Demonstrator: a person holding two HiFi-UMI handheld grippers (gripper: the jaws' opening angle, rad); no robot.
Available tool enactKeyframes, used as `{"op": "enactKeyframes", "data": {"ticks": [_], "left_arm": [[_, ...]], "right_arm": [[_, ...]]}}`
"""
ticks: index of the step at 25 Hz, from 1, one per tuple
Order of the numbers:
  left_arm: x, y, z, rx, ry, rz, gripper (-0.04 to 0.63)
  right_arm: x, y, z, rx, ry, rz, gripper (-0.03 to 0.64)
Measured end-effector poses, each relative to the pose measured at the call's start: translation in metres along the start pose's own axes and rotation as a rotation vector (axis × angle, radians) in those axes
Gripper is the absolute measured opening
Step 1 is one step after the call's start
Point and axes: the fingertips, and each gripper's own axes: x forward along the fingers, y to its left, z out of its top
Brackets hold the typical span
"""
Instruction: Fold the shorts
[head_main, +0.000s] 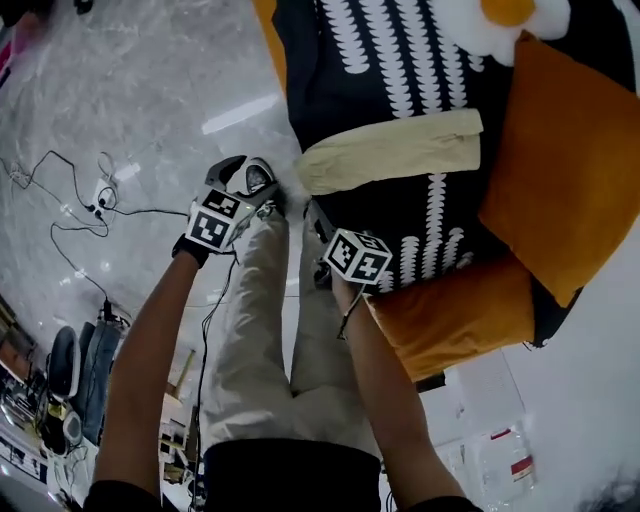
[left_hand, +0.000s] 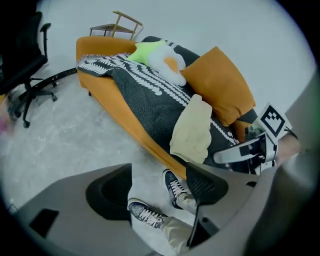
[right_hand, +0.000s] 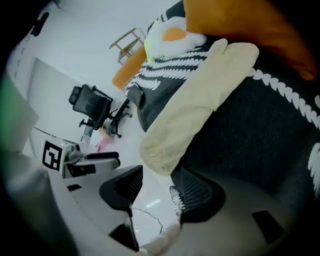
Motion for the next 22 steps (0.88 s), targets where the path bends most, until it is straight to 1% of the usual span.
{"op": "enactKeyframes", "data": {"ticks": [1, 3, 5, 6, 7, 8, 9, 12, 13, 14, 15, 16, 17, 18, 19, 20, 21, 22], "left_arm": [[-0.005, 0.008, -0.005, -0.020, 0.000, 0.013, 0.343], [-0.010, 0.017, -0.010, -0.070, -0.005, 0.037, 0.319], [-0.009, 0.016, -0.018, -0.108, -0.001, 0.040, 0.311], [-0.010, 0.014, -0.020, -0.114, 0.003, 0.039, 0.310], [-0.011, 0.013, -0.021, -0.112, 0.005, 0.039, 0.310], [-0.012, 0.011, -0.021, -0.106, 0.004, 0.038, 0.310], [-0.013, 0.009, -0.020, -0.096, 0.003, 0.039, 0.308], [-0.013, -0.002, -0.023, -0.063, 0.013, 0.032, 0.308], [-0.012, -0.009, -0.022, -0.083, 0.007, 0.007, 0.308], [-0.009, -0.019, -0.019, -0.141, -0.011, -0.046, 0.278], [-0.006, -0.030, -0.014, -0.233, -0.040, -0.122, 0.212], [-0.001, -0.042, -0.007, -0.341, -0.076, -0.207, 0.206], [0.004, -0.052, 0.002, -0.444, -0.113, -0.285, 0.219], [0.009, -0.059, 0.011, -0.531, -0.148, -0.351, 0.251], [0.014, -0.065, 0.021, -0.598, -0.180, -0.404, 0.302], [0.018, -0.071, 0.031, -0.649, -0.208, -0.450, 0.343], [0.022, -0.077, 0.040, -0.685, -0.233, -0.486, 0.362], [0.026, -0.082, 0.048, -0.711, -0.252, -0.505, 0.383]], "right_arm": [[0.012, 0.007, 0.005, 0.019, -0.018, 0.004, 0.241], [0.030, 0.008, 0.015, 0.101, -0.040, -0.002, 0.236], [0.041, -0.005, 0.017, 0.211, -0.038, -0.024, 0.235], [0.045, -0.009, 0.016, 0.255, -0.028, -0.022, 0.208], [0.047, -0.008, 0.016, 0.285, -0.016, -0.004, 0.167], [0.046, -0.004, 0.018, 0.302, -0.009, 0.026, 0.125], [0.041, 0.002, 0.021, 0.316, -0.012, 0.064, 0.096], [0.012, 0.022, 0.034, 0.408, -0.050, 0.203, 0.071], [0.002, 0.027, 0.039, 0.446, -0.062, 0.243, 0.059], [-0.008, 0.029, 0.044, 0.474, -0.070, 0.275, 0.056], [-0.017, 0.030, 0.048, 0.488, -0.076, 0.298, 0.054], [-0.023, 0.030, 0.051, 0.489, -0.079, 0.315, 0.053], [-0.027, 0.029, 0.054, 0.484, -0.080, 0.326, 0.051], [-0.029, 0.028, 0.056, 0.476, -0.078, 0.332, 0.050], [-0.029, 0.029, 0.056, 0.468, -0.074, 0.336, 0.049], [-0.029, 0.030, 0.056, 0.463, -0.068, 0.337, 0.048], [-0.027, 0.032, 0.055, 0.459, -0.061, 0.339, 0.048], [-0.026, 0.034, 0.053, 0.455, -0.054, 0.341, 0.048]]}}
